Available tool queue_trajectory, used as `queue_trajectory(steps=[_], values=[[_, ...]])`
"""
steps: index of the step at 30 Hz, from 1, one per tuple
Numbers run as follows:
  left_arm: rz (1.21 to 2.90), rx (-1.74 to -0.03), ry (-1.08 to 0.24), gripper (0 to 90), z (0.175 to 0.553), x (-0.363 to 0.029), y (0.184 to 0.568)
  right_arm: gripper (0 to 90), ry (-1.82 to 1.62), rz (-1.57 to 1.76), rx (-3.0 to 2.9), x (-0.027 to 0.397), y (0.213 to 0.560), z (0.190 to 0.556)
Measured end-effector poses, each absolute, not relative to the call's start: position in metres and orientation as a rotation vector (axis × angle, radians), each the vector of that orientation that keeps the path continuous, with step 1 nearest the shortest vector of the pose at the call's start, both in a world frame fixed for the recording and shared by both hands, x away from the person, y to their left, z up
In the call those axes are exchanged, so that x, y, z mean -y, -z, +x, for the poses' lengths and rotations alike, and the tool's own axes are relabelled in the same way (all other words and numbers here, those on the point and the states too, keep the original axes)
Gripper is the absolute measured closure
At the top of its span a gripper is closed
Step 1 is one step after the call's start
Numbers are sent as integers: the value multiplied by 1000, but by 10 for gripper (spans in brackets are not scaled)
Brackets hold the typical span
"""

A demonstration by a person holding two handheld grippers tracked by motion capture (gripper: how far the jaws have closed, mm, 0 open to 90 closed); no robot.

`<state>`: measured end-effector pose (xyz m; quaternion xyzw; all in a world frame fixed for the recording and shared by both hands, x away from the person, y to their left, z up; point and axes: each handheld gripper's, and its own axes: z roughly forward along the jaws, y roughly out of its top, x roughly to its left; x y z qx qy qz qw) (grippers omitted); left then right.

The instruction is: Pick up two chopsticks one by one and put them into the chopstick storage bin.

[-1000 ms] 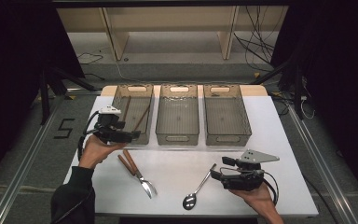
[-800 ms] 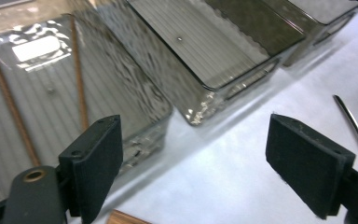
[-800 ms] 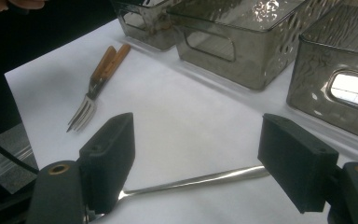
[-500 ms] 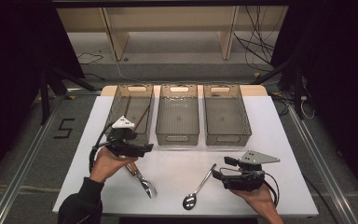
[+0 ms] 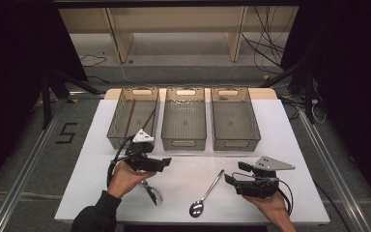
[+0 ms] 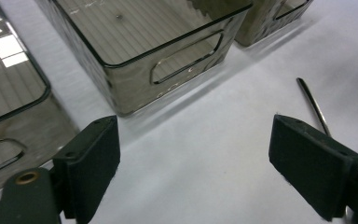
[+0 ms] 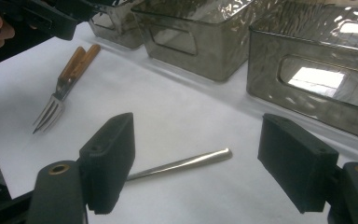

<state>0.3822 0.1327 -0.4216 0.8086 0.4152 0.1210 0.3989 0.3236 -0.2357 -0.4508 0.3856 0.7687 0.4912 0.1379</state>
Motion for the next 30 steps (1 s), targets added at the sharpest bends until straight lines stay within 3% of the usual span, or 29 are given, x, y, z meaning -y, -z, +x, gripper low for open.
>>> queue_trajectory(steps=[15,30], values=[[2045,-1011,-303,161,372,-118,429,274,-1399,975,-2321,236,448,321],[1985,-1005,-361,161,361,-144,445,267,-1253,627,-2581,211,427,329]])
